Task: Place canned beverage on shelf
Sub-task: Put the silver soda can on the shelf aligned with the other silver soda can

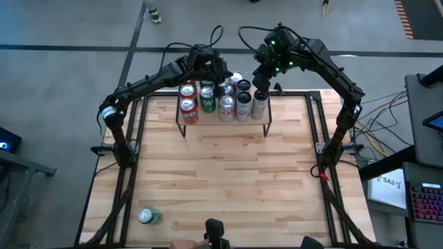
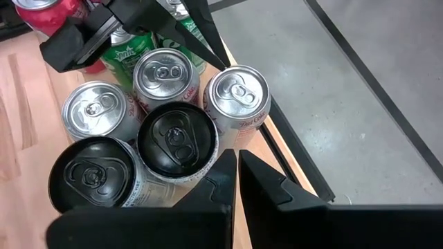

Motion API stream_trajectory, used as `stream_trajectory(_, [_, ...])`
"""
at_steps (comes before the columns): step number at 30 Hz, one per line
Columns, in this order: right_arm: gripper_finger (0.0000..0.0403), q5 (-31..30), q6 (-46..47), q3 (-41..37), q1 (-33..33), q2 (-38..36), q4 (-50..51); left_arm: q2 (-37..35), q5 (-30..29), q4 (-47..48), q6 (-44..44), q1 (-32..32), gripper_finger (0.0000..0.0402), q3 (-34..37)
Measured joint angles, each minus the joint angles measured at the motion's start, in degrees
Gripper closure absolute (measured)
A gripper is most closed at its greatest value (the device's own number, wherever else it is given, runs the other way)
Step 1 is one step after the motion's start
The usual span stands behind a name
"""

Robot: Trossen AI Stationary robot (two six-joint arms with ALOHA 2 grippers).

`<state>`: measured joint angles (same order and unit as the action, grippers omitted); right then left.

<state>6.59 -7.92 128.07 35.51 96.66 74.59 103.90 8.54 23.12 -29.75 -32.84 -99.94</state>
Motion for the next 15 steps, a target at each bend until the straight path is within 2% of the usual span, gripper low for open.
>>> stream_trajectory(9, [0.0394, -0.6, 2.8, -0.7, 0.1, 0.0, -2.2, 0.0, 0.0, 0.0, 0.3, 0.0, 0.0402, 0.0])
stream_trajectory(15, [0.0394, -0.6, 4.4, -1.7, 2.9, 0.8, -3.8, -0.1, -0.5, 0.0, 0.3, 0.0, 0.0402, -0.3])
